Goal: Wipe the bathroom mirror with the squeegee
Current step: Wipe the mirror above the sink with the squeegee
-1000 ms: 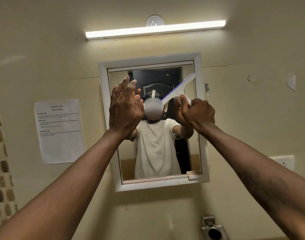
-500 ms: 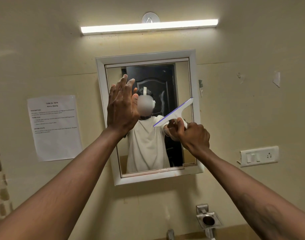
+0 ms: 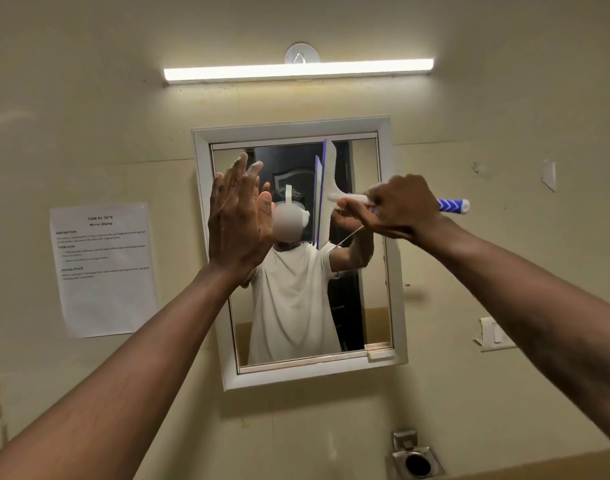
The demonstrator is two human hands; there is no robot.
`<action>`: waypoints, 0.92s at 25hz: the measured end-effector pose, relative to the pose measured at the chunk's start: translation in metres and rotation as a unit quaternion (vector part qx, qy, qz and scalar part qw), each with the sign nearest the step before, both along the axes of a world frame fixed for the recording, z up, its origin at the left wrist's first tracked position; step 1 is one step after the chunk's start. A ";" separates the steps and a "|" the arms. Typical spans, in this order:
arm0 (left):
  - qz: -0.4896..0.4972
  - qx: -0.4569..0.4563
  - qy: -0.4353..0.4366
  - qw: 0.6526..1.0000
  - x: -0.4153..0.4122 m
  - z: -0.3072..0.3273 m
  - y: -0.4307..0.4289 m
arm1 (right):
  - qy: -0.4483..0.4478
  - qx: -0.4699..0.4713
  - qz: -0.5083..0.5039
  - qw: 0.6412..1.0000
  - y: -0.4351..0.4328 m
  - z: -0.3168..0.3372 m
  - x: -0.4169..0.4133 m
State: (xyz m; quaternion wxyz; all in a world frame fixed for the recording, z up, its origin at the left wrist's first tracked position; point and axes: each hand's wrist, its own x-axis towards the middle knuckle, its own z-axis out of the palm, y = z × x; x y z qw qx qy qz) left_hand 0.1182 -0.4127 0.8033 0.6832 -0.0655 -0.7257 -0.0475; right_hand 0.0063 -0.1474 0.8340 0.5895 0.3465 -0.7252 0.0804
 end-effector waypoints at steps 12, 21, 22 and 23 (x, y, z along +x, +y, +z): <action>0.001 0.005 0.026 1.000 -0.001 -0.003 0.000 | -0.006 0.075 -0.048 0.996 -0.031 0.017 -0.013; 0.010 0.010 0.016 1.000 -0.010 -0.002 -0.002 | -0.059 0.018 -0.036 0.997 -0.017 0.012 -0.031; 0.010 0.012 0.018 1.000 -0.009 -0.002 -0.001 | -0.065 0.008 -0.033 0.997 -0.016 0.011 -0.033; 0.009 0.012 0.019 1.000 -0.008 -0.002 0.000 | -0.070 -0.005 -0.028 0.997 -0.014 0.008 -0.036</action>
